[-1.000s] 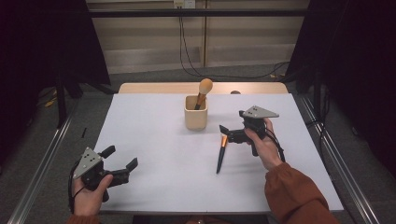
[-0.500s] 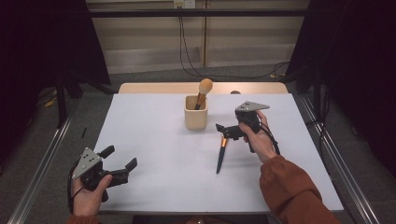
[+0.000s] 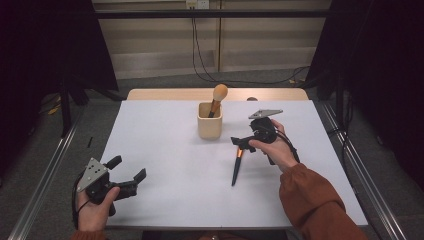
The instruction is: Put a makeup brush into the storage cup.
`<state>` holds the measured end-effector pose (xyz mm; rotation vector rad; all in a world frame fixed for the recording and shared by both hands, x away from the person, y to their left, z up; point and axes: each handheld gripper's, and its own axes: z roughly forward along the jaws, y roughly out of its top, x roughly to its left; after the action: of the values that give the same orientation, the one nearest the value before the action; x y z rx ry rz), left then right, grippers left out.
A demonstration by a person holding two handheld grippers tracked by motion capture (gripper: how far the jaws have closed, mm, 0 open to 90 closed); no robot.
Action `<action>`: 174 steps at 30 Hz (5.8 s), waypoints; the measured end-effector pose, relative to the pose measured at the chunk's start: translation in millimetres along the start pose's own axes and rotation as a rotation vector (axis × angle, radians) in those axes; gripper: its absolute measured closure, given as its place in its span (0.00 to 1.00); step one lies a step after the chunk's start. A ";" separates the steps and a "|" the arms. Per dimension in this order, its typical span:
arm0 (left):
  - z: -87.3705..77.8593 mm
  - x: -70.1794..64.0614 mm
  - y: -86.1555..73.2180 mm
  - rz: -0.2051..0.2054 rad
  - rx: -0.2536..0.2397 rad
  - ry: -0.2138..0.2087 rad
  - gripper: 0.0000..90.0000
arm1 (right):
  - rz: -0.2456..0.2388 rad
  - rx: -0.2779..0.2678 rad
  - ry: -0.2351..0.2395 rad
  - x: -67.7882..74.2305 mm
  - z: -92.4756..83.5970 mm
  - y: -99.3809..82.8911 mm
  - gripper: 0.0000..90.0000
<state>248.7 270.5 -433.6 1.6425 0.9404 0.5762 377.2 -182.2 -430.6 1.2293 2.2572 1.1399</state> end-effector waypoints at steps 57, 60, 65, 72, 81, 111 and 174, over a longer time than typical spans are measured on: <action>2.1 -1.2 -0.3 0.022 0.015 -0.013 0.03 | 0.166 0.642 0.005 13.8 38.1 6.1 0.13; 2.3 -1.1 -0.4 0.021 0.017 -0.012 0.03 | 0.167 0.644 -0.007 15.2 40.0 5.7 0.16; 2.5 -1.7 -0.4 0.022 0.017 -0.015 0.03 | 0.162 0.620 -0.018 18.7 42.4 6.3 0.24; 2.5 -1.4 -0.4 0.019 0.015 -0.017 0.03 | 0.172 0.653 -0.039 21.1 46.6 4.7 0.32; 3.1 -1.9 -0.9 0.013 0.018 -0.023 0.03 | 0.075 0.668 -0.090 31.3 49.1 2.9 0.34; 3.4 -0.3 -1.6 0.005 0.024 -0.024 0.03 | -0.007 0.704 -0.024 12.3 39.3 4.7 0.82; 3.2 -0.7 -1.1 0.012 0.024 -0.019 0.03 | 0.121 0.044 -0.002 -7.4 -30.4 2.3 0.82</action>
<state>250.5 268.2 -435.5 1.6736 0.9270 0.5585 364.3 -202.5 -410.4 1.4009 2.2434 1.1361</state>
